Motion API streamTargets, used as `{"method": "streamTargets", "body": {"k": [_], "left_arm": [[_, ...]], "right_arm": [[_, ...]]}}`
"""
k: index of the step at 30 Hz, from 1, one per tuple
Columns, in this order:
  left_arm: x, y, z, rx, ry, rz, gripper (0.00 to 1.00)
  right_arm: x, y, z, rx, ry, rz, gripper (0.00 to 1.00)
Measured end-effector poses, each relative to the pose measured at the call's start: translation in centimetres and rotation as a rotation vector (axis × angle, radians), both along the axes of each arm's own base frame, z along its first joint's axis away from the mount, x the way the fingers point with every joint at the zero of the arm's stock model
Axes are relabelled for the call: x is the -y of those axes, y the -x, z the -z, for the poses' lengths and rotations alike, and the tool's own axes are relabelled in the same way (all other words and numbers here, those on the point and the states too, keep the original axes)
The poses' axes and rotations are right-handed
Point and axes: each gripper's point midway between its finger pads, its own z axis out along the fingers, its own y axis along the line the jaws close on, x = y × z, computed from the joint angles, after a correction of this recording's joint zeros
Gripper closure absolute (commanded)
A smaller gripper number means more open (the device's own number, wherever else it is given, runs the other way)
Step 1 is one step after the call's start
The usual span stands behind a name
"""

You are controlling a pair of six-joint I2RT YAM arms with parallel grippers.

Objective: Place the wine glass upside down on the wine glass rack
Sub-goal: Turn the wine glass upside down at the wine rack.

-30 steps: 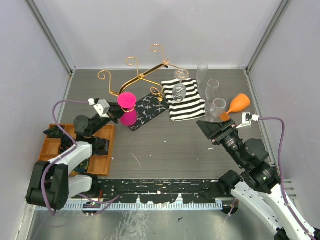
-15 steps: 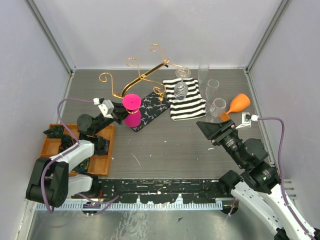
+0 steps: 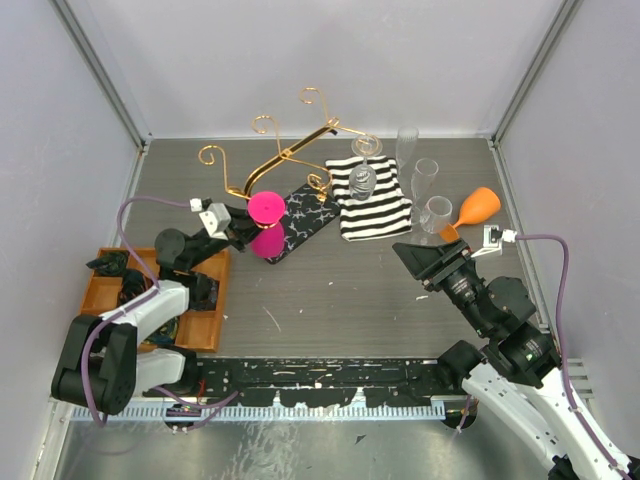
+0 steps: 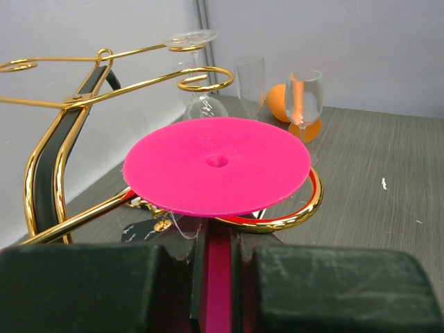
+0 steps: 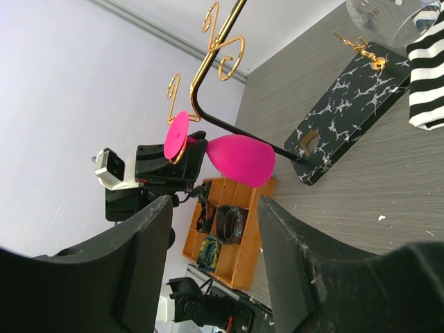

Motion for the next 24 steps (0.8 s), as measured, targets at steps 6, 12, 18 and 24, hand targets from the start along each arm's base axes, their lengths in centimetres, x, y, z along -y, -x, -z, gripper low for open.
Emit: {"method": "streamTargets", "body": {"k": [6, 12, 18, 24], "left_arm": [[0.53, 0.29, 0.05, 0.004, -0.003, 0.024, 0.84], [0.65, 0.4, 0.05, 0.005, -0.004, 0.03, 0.86], [0.65, 0.44, 0.01, 0.005, -0.003, 0.031, 0.82], [0.73, 0.55, 0.09, 0.001, -0.005, 0.036, 0.72]], "right_arm": [[0.11, -0.08, 0.15, -0.005, 0.003, 0.008, 0.42], [0.2, -0.15, 0.28, -0.009, 0.006, 0.014, 0.42], [0.21, -0.15, 0.29, -0.009, 0.006, 0.014, 0.42], [0.21, -0.15, 0.33, -0.012, 0.007, 0.014, 0.42]]}}
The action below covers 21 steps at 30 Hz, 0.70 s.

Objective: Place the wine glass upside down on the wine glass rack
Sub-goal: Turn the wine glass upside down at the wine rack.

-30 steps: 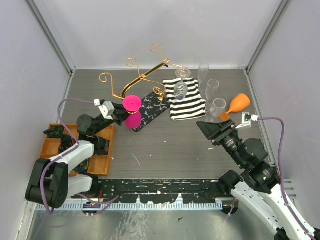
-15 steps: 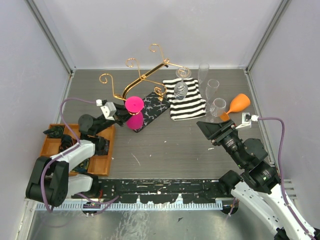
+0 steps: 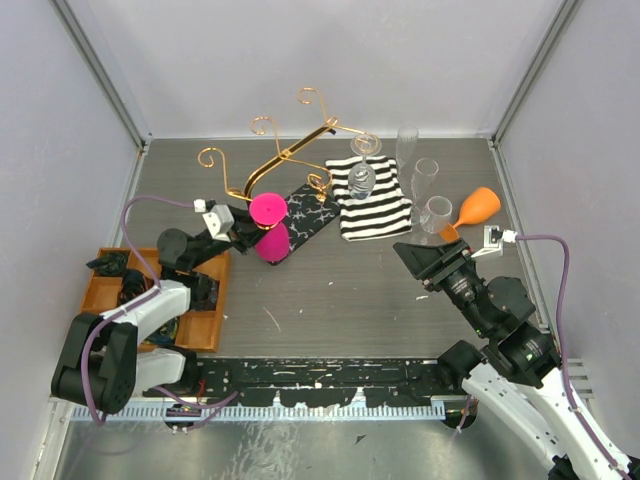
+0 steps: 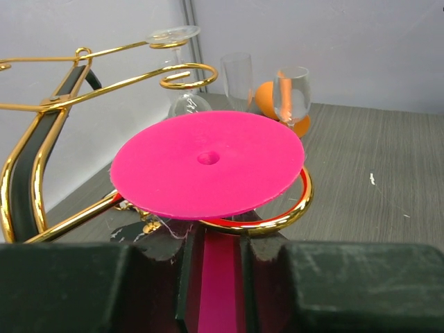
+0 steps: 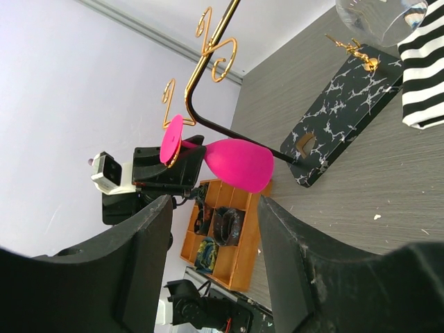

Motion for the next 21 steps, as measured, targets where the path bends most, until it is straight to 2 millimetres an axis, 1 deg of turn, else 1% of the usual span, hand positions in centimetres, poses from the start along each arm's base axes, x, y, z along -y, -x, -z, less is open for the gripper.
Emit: {"method": "streamTargets", "body": {"k": [2, 15, 21], "left_arm": [[0.1, 0.11, 0.12, -0.003, -0.003, 0.006, 0.71], [0.29, 0.41, 0.12, -0.018, 0.007, 0.024, 0.8], [0.38, 0.63, 0.02, -0.03, 0.016, 0.036, 0.91]], "right_arm": [[0.0, 0.0, 0.01, -0.002, -0.001, 0.0, 0.42], [0.03, 0.02, 0.39, -0.014, 0.007, 0.001, 0.42], [0.09, -0.01, 0.46, -0.017, 0.008, 0.005, 0.42]]}}
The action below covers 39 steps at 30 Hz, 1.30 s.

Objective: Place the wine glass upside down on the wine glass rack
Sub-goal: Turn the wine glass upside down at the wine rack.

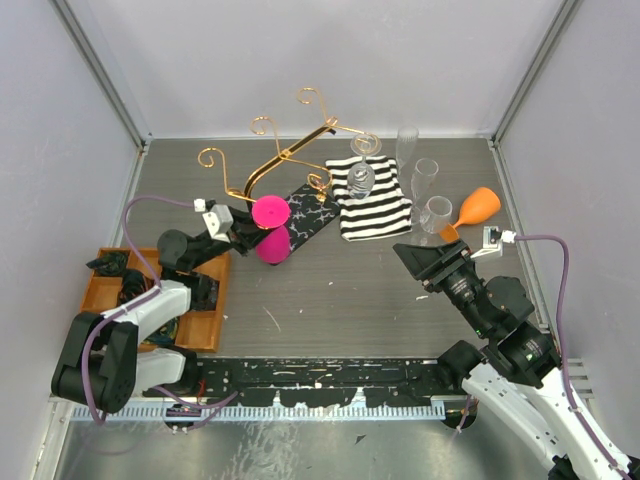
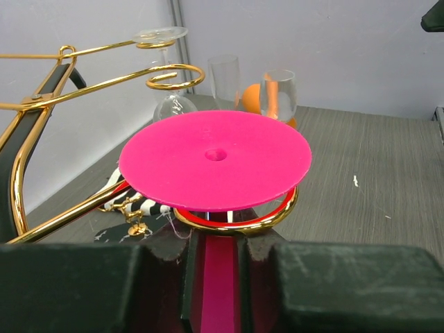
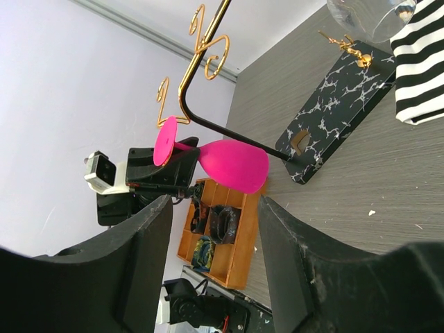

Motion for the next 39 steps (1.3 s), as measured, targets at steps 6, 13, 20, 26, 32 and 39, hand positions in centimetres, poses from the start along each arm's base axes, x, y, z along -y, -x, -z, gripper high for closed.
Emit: {"method": "streamTargets", "body": {"k": [6, 13, 20, 26, 32, 39], "left_arm": [[0.0, 0.2, 0.0, -0.001, 0.004, 0.009, 1.0], [0.0, 0.6, 0.0, -0.001, 0.012, 0.012, 1.0], [-0.3, 1.2, -0.1, 0.008, 0.019, 0.001, 1.0], [-0.8, 1.6, -0.1, 0.011, 0.027, -0.03, 1.0], [-1.4, 1.6, -0.2, 0.017, 0.028, -0.073, 0.93], [-2.3, 1.2, -0.2, 0.01, 0.034, -0.146, 0.61]], "right_arm": [[0.0, 0.0, 0.0, -0.001, -0.002, 0.003, 0.42], [0.0, 0.0, 0.0, -0.002, -0.002, 0.003, 0.42], [0.0, 0.0, 0.1, -0.003, -0.002, 0.003, 0.42], [0.0, 0.0, 0.1, -0.003, -0.002, 0.003, 0.42], [0.0, -0.1, 0.2, -0.005, -0.001, 0.002, 0.42], [0.0, -0.1, 0.3, -0.008, 0.001, 0.002, 0.42]]}}
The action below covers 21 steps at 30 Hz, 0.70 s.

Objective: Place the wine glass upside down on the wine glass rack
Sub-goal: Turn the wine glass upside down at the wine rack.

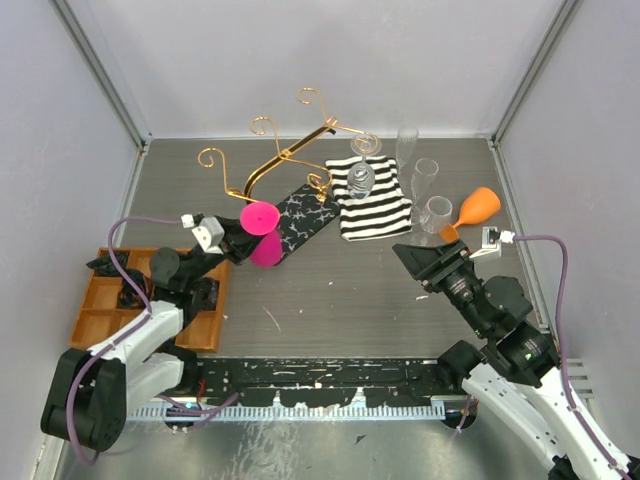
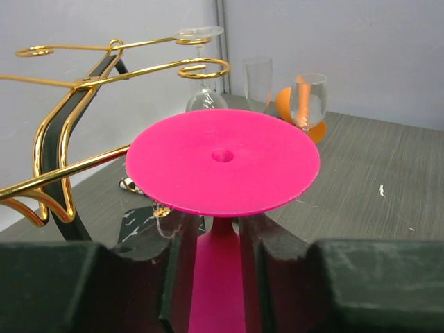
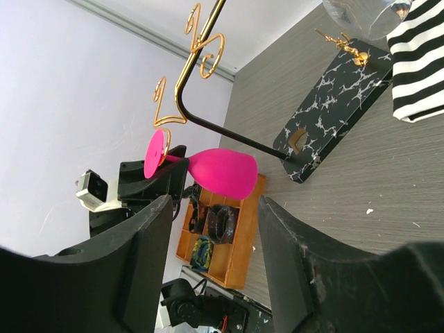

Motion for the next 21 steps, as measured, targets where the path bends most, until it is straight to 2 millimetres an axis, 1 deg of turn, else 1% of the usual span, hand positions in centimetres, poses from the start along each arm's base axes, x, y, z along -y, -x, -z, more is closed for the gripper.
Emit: {"method": "streamTargets", "body": {"k": [4, 11, 15, 18, 21], "left_arm": [[-0.3, -0.1, 0.3, -0.01, -0.006, -0.02, 0.51], [-0.6, -0.3, 0.5, -0.029, -0.009, -0.05, 0.43], [-1.5, -0.4, 0.3, -0.035, 0.01, -0.107, 0.39], [-2.3, 0.3, 0.0, -0.033, 0.028, -0.147, 0.39], [-3.0, 0.7, -0.8, -0.022, 0.045, -0.182, 0.38]], "right_arm": [[0.0, 0.0, 0.2, -0.004, 0.003, 0.0, 0.42], [0.0, -0.1, 0.2, -0.002, 0.005, 0.001, 0.42], [0.1, -0.1, 0.3, 0.008, 0.025, 0.003, 0.42], [0.2, -0.2, 0.4, 0.019, 0.046, 0.006, 0.41], [0.3, -0.3, 0.5, 0.035, 0.077, 0.01, 0.41]]}}
